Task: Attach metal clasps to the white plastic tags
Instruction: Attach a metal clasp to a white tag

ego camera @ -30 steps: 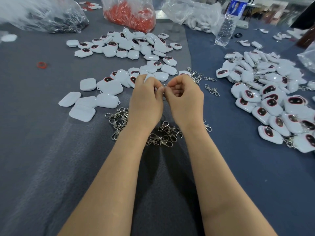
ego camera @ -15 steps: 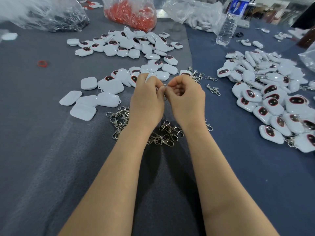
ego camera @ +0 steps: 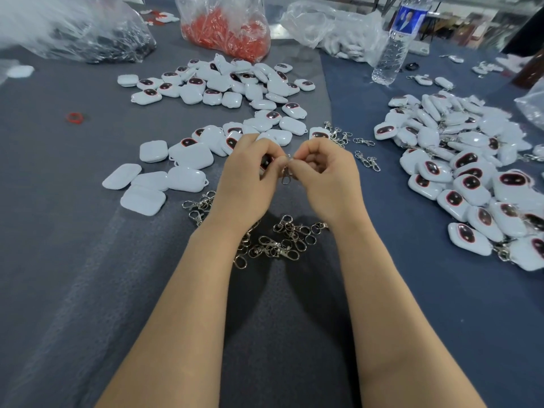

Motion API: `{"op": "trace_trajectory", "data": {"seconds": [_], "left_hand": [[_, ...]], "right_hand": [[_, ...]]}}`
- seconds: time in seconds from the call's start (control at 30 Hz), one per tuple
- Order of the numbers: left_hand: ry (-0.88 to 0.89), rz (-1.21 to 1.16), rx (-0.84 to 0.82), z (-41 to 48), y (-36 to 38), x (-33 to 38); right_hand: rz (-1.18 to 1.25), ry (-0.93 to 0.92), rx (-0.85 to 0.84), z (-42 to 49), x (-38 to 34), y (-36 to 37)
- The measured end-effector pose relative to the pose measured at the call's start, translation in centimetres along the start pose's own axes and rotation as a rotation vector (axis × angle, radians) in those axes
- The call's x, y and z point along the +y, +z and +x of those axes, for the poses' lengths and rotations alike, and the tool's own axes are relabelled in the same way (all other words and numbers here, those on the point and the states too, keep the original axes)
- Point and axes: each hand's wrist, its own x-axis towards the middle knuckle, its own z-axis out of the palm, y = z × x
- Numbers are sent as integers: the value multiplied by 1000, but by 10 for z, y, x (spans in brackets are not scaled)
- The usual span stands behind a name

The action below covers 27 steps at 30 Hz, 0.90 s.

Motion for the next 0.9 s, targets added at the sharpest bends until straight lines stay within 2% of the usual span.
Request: {"op": "trace_trajectory", "data": {"seconds": [0.13,0.23,0.37,0.63,0.9], "left_hand": [[-25,9,-1,-1,2,2],[-85,-13,-2,-1,3,4],[-202,-216,-24,-2,1,9],[-226,-178,-81,-3,4,11],[-189,-121,-63,-4,7,9]], "right_hand": [[10,13,-18,0,0,0],[-44,49,88,1,5,1],[-86,101,207,4,9,-2],[-135,69,194,2,7,1],[-182,37,147,-1,6,3]]}}
